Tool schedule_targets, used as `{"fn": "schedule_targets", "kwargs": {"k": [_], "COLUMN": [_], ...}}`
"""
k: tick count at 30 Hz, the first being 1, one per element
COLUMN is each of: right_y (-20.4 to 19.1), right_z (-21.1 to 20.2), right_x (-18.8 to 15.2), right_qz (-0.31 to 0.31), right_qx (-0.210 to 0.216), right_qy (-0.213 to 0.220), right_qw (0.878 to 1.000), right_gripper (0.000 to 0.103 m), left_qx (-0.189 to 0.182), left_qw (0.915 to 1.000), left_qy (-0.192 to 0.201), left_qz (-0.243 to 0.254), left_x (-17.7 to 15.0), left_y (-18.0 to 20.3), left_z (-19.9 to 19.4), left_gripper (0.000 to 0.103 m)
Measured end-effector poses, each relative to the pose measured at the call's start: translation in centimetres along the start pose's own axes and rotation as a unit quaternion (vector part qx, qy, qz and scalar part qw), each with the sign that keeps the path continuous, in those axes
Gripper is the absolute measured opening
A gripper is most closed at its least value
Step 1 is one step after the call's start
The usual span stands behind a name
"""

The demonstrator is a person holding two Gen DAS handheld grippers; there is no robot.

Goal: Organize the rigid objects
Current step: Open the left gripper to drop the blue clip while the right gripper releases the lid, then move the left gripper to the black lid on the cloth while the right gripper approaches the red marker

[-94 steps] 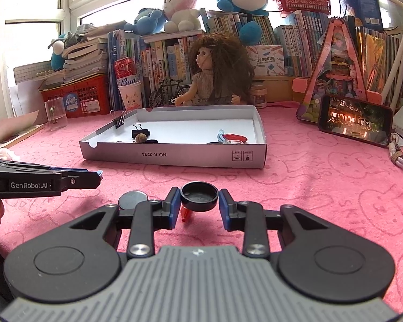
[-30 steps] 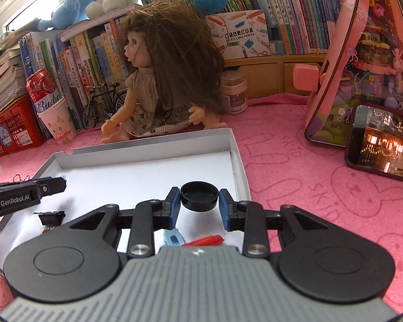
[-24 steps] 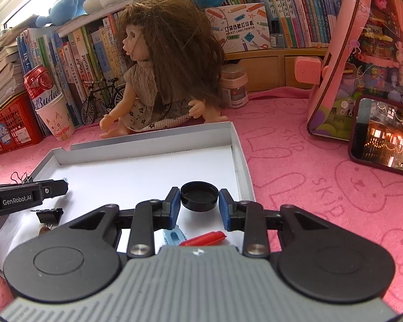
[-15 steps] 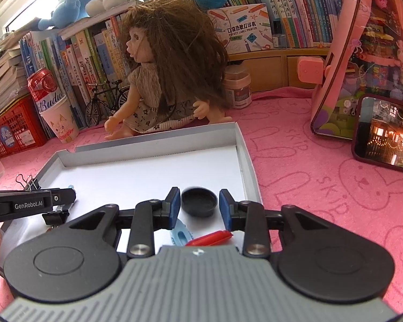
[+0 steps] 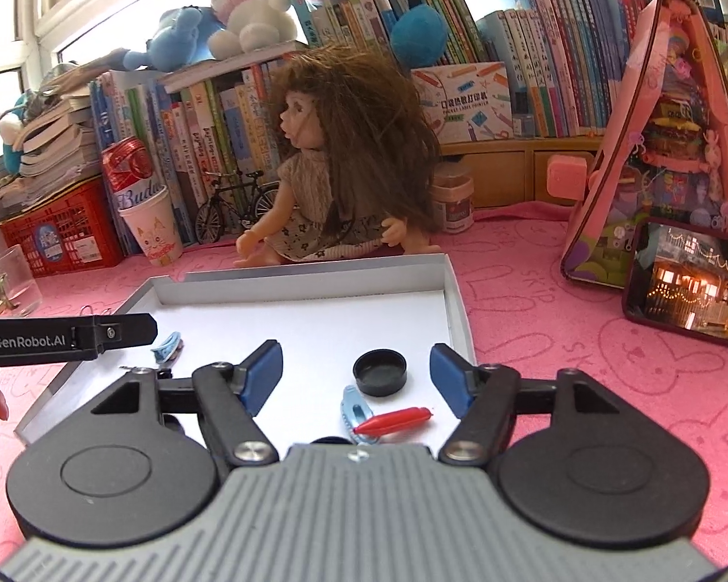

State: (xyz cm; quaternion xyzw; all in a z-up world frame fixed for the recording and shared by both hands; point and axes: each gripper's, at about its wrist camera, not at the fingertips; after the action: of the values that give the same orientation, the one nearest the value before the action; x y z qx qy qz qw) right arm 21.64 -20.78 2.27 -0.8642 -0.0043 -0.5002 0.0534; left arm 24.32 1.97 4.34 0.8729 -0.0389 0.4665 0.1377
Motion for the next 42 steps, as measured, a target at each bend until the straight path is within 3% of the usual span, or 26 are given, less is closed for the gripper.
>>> {"fn": "schedule_targets", "kwargs": {"k": [5, 15, 31, 42], "right_y": [0.1, 0.0, 1.0, 1.4], "right_z": [-2.1, -6.2, -10.2, -11.2], "right_x": [-0.6, -2.5, -6.2, -8.4], "right_qz": [-0.008, -0.041, -0.065, -0.073], "right_qx": [0.016, 0.033, 0.03, 0.02], "right_qy": [0.011, 0.034, 0.04, 0.032], "right_qw": [1.0, 0.998, 0.997, 0.997], "right_gripper": [0.085, 0.09, 0.097, 0.1], "left_qx": [-0.019, -0.048, -0.081, -0.119], "left_qw": [0.9994, 0.9971, 0.9938, 0.9857], "left_qy": [0.015, 0.033, 0.01, -0.013], "left_qz": [0.023, 0.049, 0.075, 0.119], "left_x": [-1.2, -4.3, -9.9, -13.5], "left_y": [1.1, 2.9, 4.2, 6.0], "left_z": [-2.9, -7.8, -12.1, -12.7], "left_gripper": [0.077, 0.08, 0.081, 0.081]}}
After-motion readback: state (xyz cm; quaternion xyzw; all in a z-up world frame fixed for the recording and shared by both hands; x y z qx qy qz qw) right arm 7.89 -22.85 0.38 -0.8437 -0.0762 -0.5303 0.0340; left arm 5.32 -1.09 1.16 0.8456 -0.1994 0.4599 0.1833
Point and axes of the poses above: each gripper's, at about its wrist camera, not at the fingertips, and z roughly the way its jaws point, y to its right, x to its top, and after that the axes turned 8 degrees about -x, right-handed
